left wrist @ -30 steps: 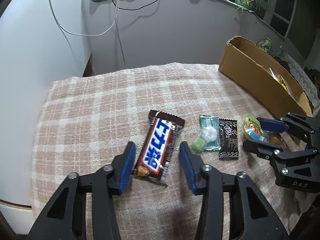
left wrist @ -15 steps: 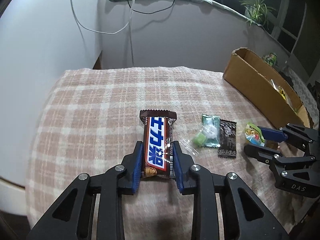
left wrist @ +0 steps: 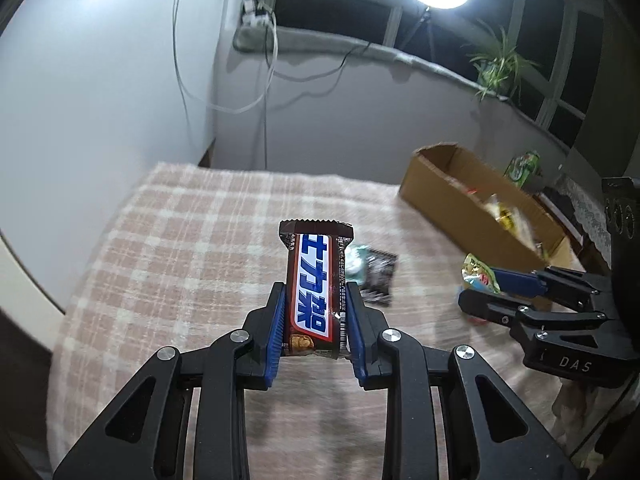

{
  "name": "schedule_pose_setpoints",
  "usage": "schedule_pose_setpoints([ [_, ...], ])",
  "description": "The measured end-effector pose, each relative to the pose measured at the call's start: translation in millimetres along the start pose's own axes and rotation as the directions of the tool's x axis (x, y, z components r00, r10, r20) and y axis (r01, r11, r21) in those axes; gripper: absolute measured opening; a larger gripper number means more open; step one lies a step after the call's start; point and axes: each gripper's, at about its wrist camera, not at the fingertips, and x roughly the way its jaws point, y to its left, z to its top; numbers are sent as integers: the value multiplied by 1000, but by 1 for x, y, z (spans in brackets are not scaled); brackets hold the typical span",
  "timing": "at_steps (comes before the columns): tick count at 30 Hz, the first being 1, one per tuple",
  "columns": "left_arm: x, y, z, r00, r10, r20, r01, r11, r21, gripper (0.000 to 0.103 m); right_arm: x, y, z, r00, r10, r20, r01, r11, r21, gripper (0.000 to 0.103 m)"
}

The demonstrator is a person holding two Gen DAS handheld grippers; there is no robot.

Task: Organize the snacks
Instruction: 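Grasp the Snickers bar with the left tool while the right grasps the green jelly cup, then carry both snacks over the box and open both tools to release them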

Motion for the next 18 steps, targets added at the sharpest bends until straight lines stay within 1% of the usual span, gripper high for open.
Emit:
schedule_pose_setpoints([
  [4, -13, -24, 3, 999, -22, 40, 21, 999, 25, 26, -25, -6, -6, 999, 4, 39, -5, 1000, 8, 47],
  [8, -16, -45, 8, 997, -47, 56, 44, 998, 55, 26, -49, -19, -11, 997, 7, 74, -10, 999, 34, 47],
  [14, -10, -72, 13, 995, -83, 55, 78, 993, 89, 26, -79, -43, -15, 993, -21, 114, 14, 998, 62, 47],
  [18, -4, -86, 15, 993, -112, 40, 108, 989, 103, 26, -96, -63, -18, 990, -44, 137, 32, 996, 87, 47],
])
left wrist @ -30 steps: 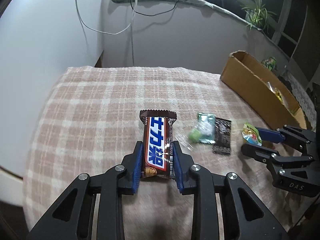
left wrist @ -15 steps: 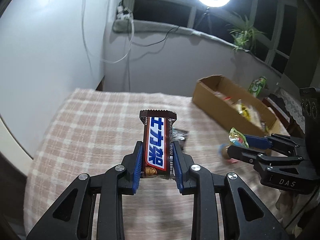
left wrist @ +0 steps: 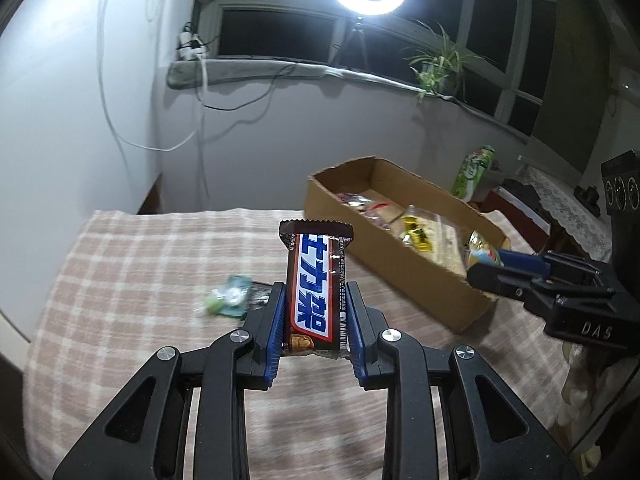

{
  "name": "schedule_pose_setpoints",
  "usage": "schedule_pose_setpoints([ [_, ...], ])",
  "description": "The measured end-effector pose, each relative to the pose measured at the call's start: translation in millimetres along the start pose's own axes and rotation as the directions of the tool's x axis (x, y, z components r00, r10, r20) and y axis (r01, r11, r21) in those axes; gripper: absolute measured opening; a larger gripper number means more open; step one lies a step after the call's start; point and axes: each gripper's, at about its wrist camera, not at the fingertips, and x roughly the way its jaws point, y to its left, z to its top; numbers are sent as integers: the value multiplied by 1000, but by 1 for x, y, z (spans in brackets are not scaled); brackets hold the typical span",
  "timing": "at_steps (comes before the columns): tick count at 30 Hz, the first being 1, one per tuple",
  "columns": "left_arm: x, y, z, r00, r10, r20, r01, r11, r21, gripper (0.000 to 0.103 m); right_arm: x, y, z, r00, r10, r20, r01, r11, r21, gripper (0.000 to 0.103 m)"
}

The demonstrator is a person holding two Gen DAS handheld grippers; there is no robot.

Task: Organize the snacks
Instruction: 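Carry both snacks over the box and open both tools to release them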

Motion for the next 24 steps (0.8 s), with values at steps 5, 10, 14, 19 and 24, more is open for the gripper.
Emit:
schedule_pose_setpoints([
  [5, 14, -14, 8, 1000, -21, -15, 21, 999, 24, 26, -14, -30, 4, 999, -38, 23, 37, 999, 31, 47],
  [10, 36, -28, 19, 998, -50, -41, 52, 998, 44, 26, -21, -60, 8, 997, -77, 31, 75, 995, 61, 47],
  [14, 51, -36, 29, 996, -71, -52, 74, 996, 42, 26, -21, -78, 10, 995, -95, 30, 93, 993, 79, 47],
  [19, 65, -50, 43, 995, -84, -55, 88, 993, 74, 26, -16, -93, 13, 994, -112, 19, 110, 991, 78, 47],
  [24, 79, -58, 57, 994, -90, -60, 96, 991, 98, 26, -9, -104, 15, 994, -111, 13, 109, 990, 85, 47],
])
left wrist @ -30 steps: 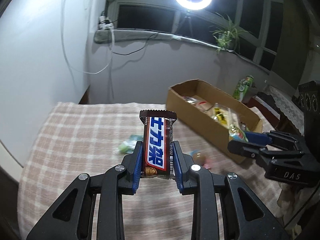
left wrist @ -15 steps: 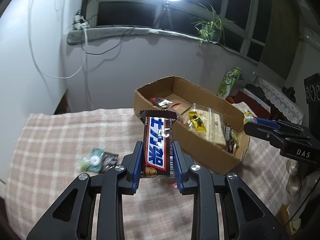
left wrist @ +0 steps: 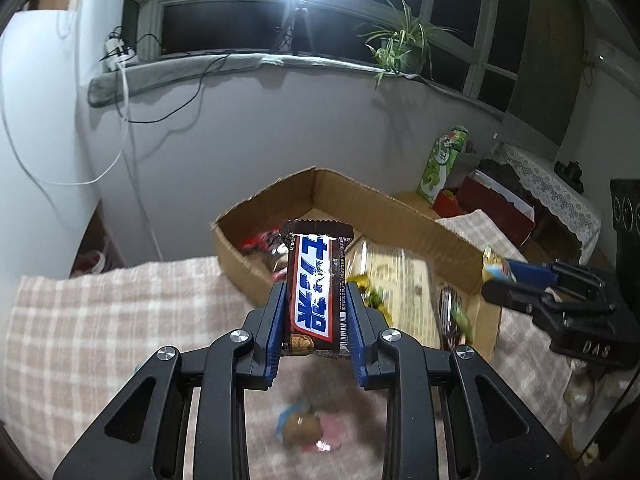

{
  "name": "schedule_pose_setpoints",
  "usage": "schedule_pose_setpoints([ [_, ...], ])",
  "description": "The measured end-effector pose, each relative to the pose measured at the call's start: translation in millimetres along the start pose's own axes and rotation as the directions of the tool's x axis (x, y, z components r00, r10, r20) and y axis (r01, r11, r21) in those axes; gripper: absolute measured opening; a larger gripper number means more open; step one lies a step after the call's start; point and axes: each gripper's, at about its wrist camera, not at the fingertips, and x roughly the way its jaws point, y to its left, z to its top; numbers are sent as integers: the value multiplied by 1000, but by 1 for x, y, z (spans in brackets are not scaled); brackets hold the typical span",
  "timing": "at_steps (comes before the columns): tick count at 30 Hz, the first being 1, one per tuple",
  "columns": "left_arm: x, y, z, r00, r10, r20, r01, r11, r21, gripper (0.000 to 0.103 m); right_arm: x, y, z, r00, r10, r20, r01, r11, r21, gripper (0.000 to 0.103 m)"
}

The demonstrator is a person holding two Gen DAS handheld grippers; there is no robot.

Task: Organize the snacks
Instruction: 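Carry both snacks over the box and open both tools to release them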

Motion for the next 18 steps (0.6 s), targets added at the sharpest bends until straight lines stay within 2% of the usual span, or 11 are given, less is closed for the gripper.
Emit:
schedule_pose_setpoints([
  [8, 27, -6, 18, 1000, -15, -26, 15, 1000, 14, 26, 12, -11, 2, 1000, -6, -14, 7, 1000, 7, 47],
  [18, 53, -15, 23, 998, -7, -67, 9, 999, 36, 26, 26, -19, -1, 999, 13, -45, -12, 1000, 23, 48],
])
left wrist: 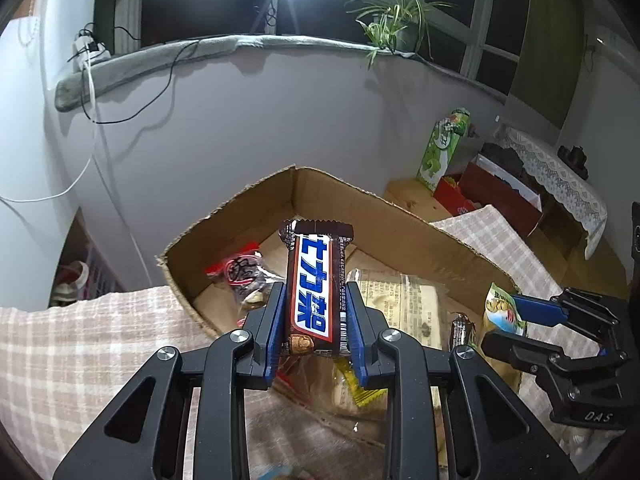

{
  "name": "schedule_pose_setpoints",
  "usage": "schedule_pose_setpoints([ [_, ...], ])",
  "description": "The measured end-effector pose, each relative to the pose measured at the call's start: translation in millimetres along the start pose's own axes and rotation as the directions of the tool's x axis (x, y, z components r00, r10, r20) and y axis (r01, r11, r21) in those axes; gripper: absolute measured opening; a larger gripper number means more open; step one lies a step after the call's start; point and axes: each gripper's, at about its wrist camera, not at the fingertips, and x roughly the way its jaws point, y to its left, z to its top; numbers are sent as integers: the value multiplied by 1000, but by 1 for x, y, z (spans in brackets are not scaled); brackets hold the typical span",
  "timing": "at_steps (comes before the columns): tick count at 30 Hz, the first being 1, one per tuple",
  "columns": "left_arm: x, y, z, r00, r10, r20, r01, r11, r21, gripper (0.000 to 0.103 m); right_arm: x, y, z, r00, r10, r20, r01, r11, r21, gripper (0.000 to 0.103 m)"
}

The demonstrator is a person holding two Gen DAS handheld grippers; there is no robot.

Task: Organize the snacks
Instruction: 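Carry both snacks over the box and open both tools to release them, then move both open tools back toward the remaining snacks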

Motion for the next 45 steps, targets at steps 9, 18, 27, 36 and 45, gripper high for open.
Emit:
schedule_pose_setpoints([
  [9, 3, -8, 2, 1000, -6, -5, 6, 1000, 15, 27, 4, -1, 0, 1000, 5, -7, -5, 1000, 1, 48],
  [18, -1, -11, 3, 1000, -4, 4, 3, 1000, 21, 34, 0, 1, -4, 1000, -12, 4, 12, 1000, -8, 73],
  [27, -10, -12, 2, 1000, -3, 16, 3, 1000, 19, 41, -9, 12, -4, 1000, -15, 16, 15, 999, -32, 74],
  [36, -38, -7, -6, 999, 3, 46, -3, 1000, 6, 41, -24, 29, -7, 1000, -4, 27, 6, 998, -58, 75],
  [45, -76, 16, -23, 996, 30, 79, -28, 999, -32, 41, -42, 59, -15, 999, 17, 35, -14, 996, -92, 75],
])
